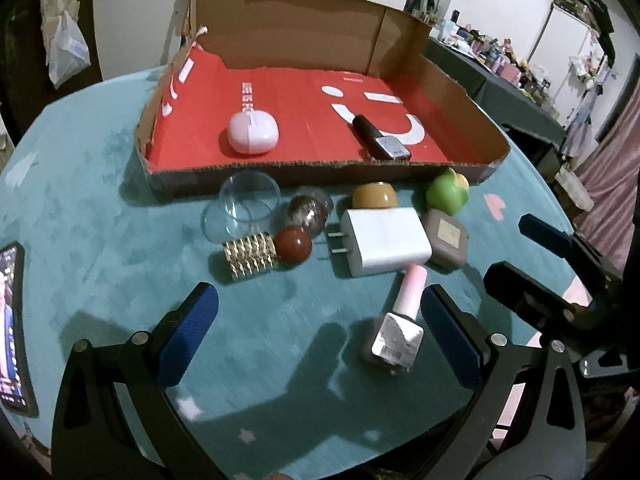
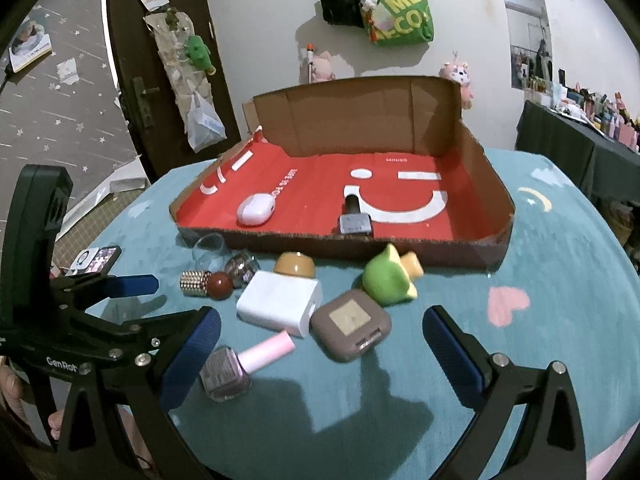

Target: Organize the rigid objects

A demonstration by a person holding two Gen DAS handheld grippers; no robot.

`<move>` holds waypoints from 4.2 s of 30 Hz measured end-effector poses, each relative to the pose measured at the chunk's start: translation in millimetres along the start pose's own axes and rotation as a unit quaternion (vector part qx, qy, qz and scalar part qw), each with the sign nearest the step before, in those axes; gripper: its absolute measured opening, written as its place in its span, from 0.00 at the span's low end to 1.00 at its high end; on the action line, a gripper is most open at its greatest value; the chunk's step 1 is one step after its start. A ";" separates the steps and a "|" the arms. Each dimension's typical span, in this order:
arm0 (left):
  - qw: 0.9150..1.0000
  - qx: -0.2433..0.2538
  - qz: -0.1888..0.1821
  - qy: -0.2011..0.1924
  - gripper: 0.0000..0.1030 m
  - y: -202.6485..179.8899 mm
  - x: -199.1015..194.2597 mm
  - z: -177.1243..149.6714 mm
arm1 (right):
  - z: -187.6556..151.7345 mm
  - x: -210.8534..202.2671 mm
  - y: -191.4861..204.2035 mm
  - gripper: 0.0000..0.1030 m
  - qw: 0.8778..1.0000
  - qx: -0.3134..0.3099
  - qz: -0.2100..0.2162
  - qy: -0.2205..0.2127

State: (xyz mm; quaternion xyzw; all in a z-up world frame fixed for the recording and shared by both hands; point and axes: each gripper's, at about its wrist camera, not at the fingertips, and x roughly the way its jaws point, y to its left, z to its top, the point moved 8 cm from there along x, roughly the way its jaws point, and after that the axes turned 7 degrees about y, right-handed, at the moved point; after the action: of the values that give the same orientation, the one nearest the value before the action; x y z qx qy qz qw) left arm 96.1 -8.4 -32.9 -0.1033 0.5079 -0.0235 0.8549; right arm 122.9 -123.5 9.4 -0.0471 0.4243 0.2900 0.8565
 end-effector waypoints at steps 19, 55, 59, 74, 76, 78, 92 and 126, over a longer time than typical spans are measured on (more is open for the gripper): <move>0.999 0.018 -0.005 0.041 0.99 -17.9 17.4 -27.4 | -19.7 2.3 -29.4 0.98 0.999 0.027 -0.033 0.016; 0.995 0.092 0.018 0.018 0.52 -33.9 26.9 -33.0 | -13.2 65.6 -22.0 0.60 0.997 -0.041 -0.028 0.059; 0.994 0.108 0.019 0.014 0.41 -40.4 25.8 -34.6 | -14.8 63.7 -17.1 0.56 0.997 -0.049 -0.028 0.062; 0.995 0.104 0.005 0.005 0.40 -35.5 17.8 -30.1 | -21.4 38.1 -21.6 0.55 0.998 0.014 0.020 0.065; 0.994 0.105 0.001 0.000 0.40 -36.2 15.0 -29.9 | -18.0 33.0 -18.8 0.55 0.998 0.015 0.024 0.059; 0.995 0.102 -0.001 -0.005 0.40 -35.0 11.6 -28.7 | -14.3 27.2 -13.7 0.55 0.998 0.012 0.027 0.052; 0.996 0.082 -0.013 -0.040 0.40 -23.6 -17.2 -11.2 | 0.3 11.0 -3.2 0.55 0.998 0.009 0.047 0.031; 0.997 0.064 0.022 -0.041 0.40 -4.3 -10.1 62.3 | 45.0 25.8 -1.5 0.55 0.997 -0.013 0.062 0.035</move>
State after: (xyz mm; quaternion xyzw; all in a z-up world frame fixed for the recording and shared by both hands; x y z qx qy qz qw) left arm 145.9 -1.6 5.5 -0.0378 0.4718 -0.0334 0.8803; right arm 167.4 -98.3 18.3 -0.0421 0.4520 0.3463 0.8210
